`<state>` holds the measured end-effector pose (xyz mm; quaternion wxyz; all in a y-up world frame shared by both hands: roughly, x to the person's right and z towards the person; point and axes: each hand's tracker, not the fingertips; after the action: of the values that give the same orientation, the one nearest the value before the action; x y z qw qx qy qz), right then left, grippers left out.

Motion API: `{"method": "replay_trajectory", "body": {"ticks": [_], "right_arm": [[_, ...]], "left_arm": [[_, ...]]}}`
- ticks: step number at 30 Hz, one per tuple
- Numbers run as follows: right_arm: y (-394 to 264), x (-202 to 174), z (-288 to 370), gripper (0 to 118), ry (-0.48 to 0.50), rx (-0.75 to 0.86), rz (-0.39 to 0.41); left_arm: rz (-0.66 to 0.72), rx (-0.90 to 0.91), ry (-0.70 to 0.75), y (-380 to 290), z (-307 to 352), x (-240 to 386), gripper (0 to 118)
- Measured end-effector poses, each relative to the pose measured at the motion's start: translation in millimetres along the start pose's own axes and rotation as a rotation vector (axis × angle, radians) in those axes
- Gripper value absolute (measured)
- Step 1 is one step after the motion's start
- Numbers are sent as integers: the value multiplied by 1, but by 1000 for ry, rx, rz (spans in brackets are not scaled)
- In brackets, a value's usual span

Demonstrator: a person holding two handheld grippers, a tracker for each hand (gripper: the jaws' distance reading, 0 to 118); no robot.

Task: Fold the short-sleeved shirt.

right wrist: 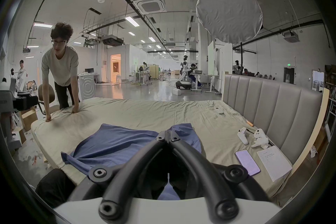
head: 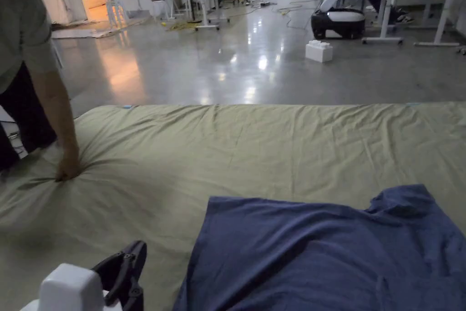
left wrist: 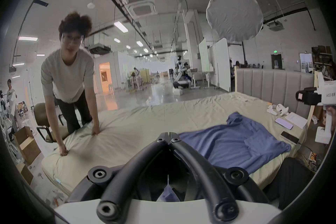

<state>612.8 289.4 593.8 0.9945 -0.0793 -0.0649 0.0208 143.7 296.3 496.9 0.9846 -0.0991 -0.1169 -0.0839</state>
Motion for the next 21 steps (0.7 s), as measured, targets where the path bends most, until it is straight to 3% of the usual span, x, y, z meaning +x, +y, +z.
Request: {"method": "replay_trajectory", "body": {"ticks": [3, 10, 14, 17, 21], "right_arm": [[-8, -2, -1, 0, 8, -34, 10], [-25, 0, -2, 0, 1, -125, 27], [-33, 7, 0, 0, -19, -172, 4], [-42, 12, 5, 0, -40, -217, -68], [-49, 15, 10, 0, -73, -233, -83]], "left_arm": [[8, -132, -39, -32, -26, -15, 4], [71, -385, -143, -129, -91, -42, 77], [149, -466, -247, -162, -115, -48, 79], [140, -503, -233, -176, -131, -45, 79], [149, -532, -253, -184, -145, -41, 68]]}}
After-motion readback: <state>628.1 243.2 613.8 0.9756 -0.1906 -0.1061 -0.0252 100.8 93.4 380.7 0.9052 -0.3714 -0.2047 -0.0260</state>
